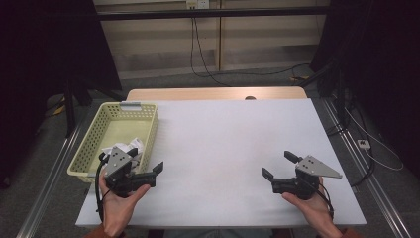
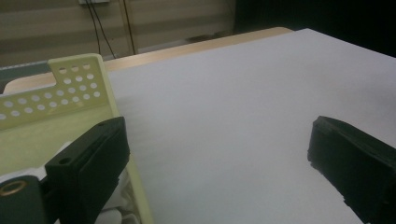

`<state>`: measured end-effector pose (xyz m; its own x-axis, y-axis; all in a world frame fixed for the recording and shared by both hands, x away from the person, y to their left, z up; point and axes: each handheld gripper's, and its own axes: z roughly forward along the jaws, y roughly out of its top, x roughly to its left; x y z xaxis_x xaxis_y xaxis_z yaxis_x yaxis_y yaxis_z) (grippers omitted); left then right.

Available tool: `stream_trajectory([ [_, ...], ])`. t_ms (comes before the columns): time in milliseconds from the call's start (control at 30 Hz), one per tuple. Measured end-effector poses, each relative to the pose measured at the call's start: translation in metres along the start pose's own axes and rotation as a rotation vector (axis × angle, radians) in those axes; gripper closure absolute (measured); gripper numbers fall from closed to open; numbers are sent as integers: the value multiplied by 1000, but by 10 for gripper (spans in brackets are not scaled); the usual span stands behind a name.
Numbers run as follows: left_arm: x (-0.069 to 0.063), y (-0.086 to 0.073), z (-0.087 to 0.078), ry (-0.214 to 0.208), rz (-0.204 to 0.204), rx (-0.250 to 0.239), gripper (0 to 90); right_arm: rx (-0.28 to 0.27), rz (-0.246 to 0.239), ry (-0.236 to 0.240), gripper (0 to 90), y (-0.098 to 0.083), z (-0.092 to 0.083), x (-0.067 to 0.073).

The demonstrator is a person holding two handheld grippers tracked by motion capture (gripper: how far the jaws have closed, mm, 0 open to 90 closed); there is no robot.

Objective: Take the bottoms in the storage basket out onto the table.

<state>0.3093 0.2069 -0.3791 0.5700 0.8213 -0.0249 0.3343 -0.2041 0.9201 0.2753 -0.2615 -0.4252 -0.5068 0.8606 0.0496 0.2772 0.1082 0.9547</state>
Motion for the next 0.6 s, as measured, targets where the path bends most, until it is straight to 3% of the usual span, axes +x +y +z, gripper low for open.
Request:
stream_trajectory([
  [333, 11, 8, -6, 30, -1, -18, 48, 8, -11, -5, 43, 0, 2, -1],
  [600, 20, 13, -4, 31, -16, 12, 47, 12, -8, -6, 43, -1, 1, -2],
])
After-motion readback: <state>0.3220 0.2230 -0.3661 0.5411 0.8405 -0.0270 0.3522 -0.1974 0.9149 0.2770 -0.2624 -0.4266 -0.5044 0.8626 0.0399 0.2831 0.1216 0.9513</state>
